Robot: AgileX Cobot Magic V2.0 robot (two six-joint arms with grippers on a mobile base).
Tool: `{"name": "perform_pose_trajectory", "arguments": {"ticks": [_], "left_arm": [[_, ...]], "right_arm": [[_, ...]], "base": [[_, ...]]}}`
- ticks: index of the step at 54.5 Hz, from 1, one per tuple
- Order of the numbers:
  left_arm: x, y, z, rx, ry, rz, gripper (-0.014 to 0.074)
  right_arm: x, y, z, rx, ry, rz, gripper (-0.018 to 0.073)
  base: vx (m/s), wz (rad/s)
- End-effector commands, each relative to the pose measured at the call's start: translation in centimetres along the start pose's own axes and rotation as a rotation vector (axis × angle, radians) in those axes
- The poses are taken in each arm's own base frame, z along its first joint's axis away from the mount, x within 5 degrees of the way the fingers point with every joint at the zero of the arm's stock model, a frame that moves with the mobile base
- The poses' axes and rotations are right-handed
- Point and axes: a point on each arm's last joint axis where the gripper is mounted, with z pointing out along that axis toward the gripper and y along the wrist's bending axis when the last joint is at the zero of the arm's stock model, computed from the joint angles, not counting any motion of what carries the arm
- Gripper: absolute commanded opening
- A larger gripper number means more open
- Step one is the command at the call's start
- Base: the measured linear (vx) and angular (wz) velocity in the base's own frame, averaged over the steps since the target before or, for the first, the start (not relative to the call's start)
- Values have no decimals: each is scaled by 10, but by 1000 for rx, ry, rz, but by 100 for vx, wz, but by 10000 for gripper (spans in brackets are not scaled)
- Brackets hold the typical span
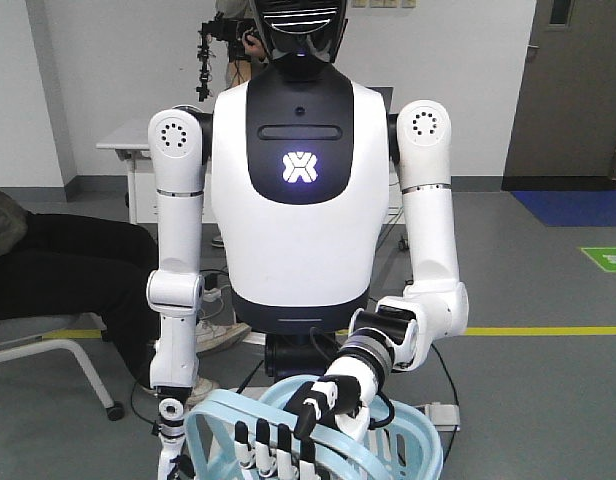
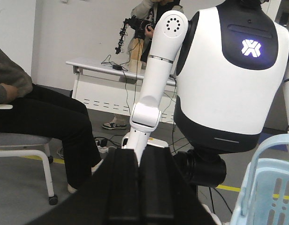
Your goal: Pick snacks and fruit into basket
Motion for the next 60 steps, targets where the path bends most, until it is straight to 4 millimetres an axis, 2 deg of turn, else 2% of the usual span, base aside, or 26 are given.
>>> {"name": "perform_pose_trajectory", "arguments": {"ticks": [1, 60], "left_arm": [[-17, -3, -2, 18, -117, -12, 2], [-17, -3, -2, 18, -117, -12, 2]], "right_arm": [[-4, 0, 0, 2, -81, -10, -8], [-4, 0, 0, 2, -81, -10, -8]], "base": [[0, 0], [0, 0]]}}
